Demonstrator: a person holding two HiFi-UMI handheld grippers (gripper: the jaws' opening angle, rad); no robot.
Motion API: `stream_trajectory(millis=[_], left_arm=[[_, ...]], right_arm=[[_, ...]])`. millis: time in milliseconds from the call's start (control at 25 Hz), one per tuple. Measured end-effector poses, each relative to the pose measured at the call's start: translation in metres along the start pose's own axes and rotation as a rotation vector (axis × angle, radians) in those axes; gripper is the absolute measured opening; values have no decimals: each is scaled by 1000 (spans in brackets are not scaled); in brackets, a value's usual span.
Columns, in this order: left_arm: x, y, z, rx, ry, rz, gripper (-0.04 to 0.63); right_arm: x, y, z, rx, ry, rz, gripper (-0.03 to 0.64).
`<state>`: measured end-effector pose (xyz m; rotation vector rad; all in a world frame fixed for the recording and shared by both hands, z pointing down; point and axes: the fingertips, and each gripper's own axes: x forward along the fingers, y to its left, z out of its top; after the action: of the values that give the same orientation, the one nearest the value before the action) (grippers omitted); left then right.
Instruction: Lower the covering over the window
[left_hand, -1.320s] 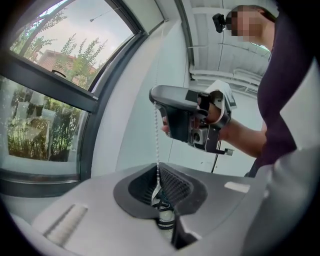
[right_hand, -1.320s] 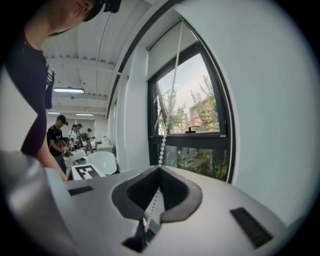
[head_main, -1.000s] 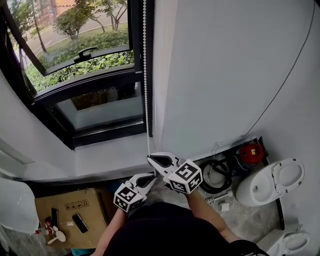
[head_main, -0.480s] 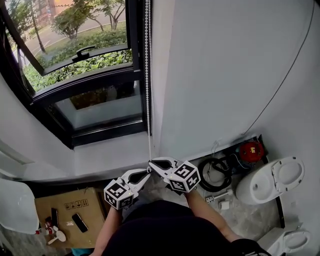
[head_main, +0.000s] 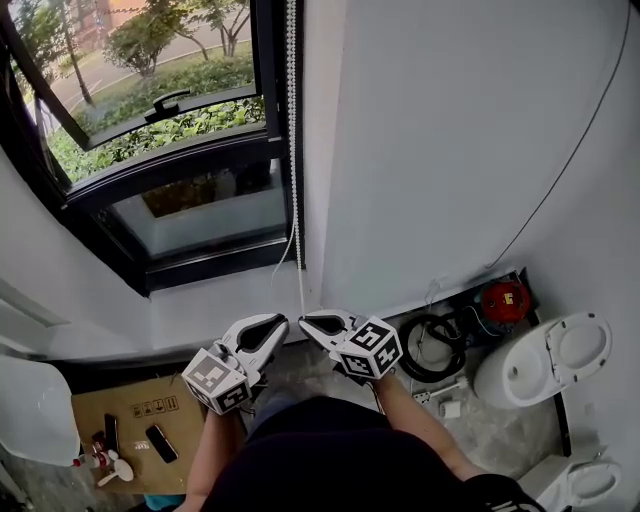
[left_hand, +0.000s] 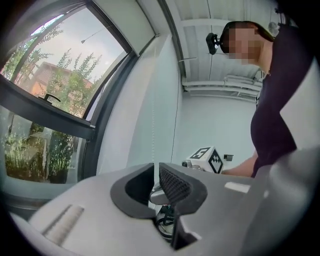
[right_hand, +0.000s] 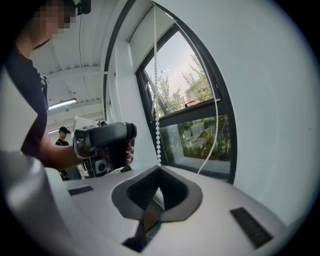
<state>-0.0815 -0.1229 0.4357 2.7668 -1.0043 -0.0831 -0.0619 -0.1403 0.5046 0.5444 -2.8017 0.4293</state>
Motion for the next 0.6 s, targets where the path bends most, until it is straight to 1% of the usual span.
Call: stream_trajectory(millis=[80, 160, 280, 320, 400, 440, 600], left_arm=[[6, 0, -3, 2, 17, -20, 25], [13, 0, -6, -5, 42, -25, 26], [23, 1, -10, -17, 51, -40, 28], [26, 2, -11, -20, 51, -50, 34], [34, 1, -10, -28, 52, -67, 105], [38, 0, -7, -30, 51, -72, 117], [48, -3, 6, -21, 25, -78, 115]], right_arm=[[1, 2, 0, -2, 3, 9, 12], [2, 3, -1, -1, 3, 15, 12], [0, 5, -2, 6, -3, 27, 12], [-1, 6, -3, 7, -5, 32, 12], [-2, 8, -4, 5, -7, 39, 12], [-2, 9, -4, 5, -9, 40, 12], [-4, 12, -4, 4, -13, 49, 12]])
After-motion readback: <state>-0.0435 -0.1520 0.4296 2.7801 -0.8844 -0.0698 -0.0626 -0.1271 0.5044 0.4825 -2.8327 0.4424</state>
